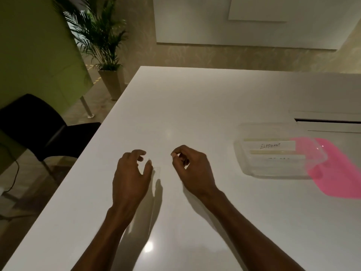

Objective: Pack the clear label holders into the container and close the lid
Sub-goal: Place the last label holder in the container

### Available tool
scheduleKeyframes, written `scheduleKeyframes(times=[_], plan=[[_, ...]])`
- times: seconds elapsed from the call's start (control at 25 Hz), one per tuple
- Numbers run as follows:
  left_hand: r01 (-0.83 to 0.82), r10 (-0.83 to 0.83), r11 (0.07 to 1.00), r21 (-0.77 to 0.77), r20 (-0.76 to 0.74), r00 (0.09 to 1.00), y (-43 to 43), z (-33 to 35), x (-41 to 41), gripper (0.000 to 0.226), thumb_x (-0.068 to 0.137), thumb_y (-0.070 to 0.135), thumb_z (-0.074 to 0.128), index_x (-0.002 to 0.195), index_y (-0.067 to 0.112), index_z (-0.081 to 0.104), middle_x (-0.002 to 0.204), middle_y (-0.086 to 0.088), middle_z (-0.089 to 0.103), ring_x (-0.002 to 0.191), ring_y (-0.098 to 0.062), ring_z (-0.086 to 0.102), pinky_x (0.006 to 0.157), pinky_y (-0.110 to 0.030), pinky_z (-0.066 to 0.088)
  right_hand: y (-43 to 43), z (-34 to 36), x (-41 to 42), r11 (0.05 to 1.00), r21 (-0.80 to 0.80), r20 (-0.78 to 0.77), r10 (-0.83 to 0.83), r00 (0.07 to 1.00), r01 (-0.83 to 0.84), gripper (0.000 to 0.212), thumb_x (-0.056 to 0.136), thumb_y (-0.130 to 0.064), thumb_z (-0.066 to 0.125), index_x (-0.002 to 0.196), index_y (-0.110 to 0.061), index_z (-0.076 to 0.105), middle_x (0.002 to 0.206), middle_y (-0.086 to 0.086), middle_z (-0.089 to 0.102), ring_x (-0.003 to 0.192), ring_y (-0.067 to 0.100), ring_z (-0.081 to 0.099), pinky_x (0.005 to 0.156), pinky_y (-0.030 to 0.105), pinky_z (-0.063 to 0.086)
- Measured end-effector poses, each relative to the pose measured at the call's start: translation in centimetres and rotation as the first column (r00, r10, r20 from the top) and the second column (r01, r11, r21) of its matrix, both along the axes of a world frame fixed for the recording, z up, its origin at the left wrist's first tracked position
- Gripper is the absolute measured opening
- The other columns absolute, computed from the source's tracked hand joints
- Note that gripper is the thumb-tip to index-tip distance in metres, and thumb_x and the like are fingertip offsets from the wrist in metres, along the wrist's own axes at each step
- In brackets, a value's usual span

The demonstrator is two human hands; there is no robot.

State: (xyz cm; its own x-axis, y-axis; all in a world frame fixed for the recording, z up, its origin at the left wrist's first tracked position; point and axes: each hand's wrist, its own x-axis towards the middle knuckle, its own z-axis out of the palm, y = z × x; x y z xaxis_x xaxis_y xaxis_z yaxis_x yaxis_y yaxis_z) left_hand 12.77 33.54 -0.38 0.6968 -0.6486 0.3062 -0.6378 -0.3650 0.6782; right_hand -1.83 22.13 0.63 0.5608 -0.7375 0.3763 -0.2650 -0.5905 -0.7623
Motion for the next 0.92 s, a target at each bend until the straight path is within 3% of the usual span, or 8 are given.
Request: scheduleKeyframes(times=[0.12, 0.24, 0.44, 0.6, 0.76, 0.92], plan=[[0.018, -0.01, 0.998, 0.057, -0.122, 0.992, 1.5, -1.6, 0.8, 0.038, 0.096, 0.034, 0.069, 0.132, 0.023, 0.061, 0.126, 0.002, 0.06, 0.107, -0.016, 0.061, 0.08, -0.027, 0.048, 2.0, -1.5, 2.0, 0.998, 0.05, -0.053, 0.043, 0.998, -0.04, 0.009, 0.098, -0.028, 0.061, 0.096, -0.026, 0.069, 0.078, -0.006, 0.07, 0.073, 0.014, 0.064, 0.073, 0.043, 0.056], [0.045, -0.033, 0.998, 0.054, -0.208, 0.978, 2.3, -2.7, 1.1, 0.039, 0.097, 0.032, 0.067, 0.134, 0.023, 0.06, 0.131, 0.004, 0.059, 0.109, -0.014, 0.061, 0.08, -0.025, 0.047, 3.2, -2.4, 3.8, 0.986, 0.155, -0.084, 0.082, 0.993, -0.068, 0.01, 0.096, -0.032, 0.06, 0.096, -0.026, 0.068, 0.077, -0.006, 0.07, 0.072, 0.014, 0.065, 0.072, 0.042, 0.058], [0.059, -0.046, 0.998, 0.038, -0.282, 0.958, 2.7, -3.5, 1.0, 0.03, 0.101, 0.024, 0.06, 0.131, 0.019, 0.064, 0.13, 0.002, 0.063, 0.111, -0.016, 0.064, 0.089, -0.031, 0.053, 4.1, -3.4, 5.7, 0.882, 0.47, -0.08, 0.087, 0.993, -0.039, 0.018, 0.091, -0.042, 0.063, 0.097, -0.024, 0.066, 0.088, -0.004, 0.075, 0.073, 0.013, 0.075, 0.077, 0.048, 0.063], [0.089, -0.097, 0.995, -0.039, -0.309, 0.946, 3.1, -3.6, 0.3, 0.024, 0.104, 0.018, 0.053, 0.122, 0.019, 0.069, 0.119, 0.006, 0.068, 0.106, -0.013, 0.067, 0.089, -0.027, 0.053, 4.6, -3.7, 6.6, 0.832, 0.553, -0.137, 0.046, 0.99, 0.038, 0.039, 0.079, -0.06, 0.059, 0.095, -0.026, 0.069, 0.092, -0.005, 0.077, 0.087, 0.014, 0.074, 0.088, 0.049, 0.061], [0.108, -0.136, 0.99, -0.089, -0.438, 0.889, 3.4, -3.7, -0.1, 0.028, 0.103, 0.016, 0.054, 0.121, 0.029, 0.072, 0.111, 0.016, 0.074, 0.1, 0.002, 0.069, 0.077, -0.007, 0.051, 4.6, -4.3, 5.9, 0.746, 0.663, -0.045, -0.04, 0.998, 0.06, 0.033, 0.078, -0.053, 0.064, 0.093, -0.023, 0.069, 0.091, 0.003, 0.076, 0.084, 0.025, 0.076, 0.085, 0.055, 0.061], [0.14, -0.174, 0.985, -0.104, -0.505, 0.845, 3.2, -4.1, 0.8, 0.031, 0.102, 0.015, 0.056, 0.122, 0.035, 0.07, 0.111, 0.012, 0.074, 0.095, -0.008, 0.074, 0.07, -0.016, 0.055, 3.9, -4.1, 4.0, 0.657, 0.753, 0.073, -0.147, 0.986, 0.042, 0.012, 0.086, -0.035, 0.064, 0.085, -0.024, 0.069, 0.09, 0.004, 0.079, 0.075, 0.018, 0.079, 0.072, 0.037, 0.063]])
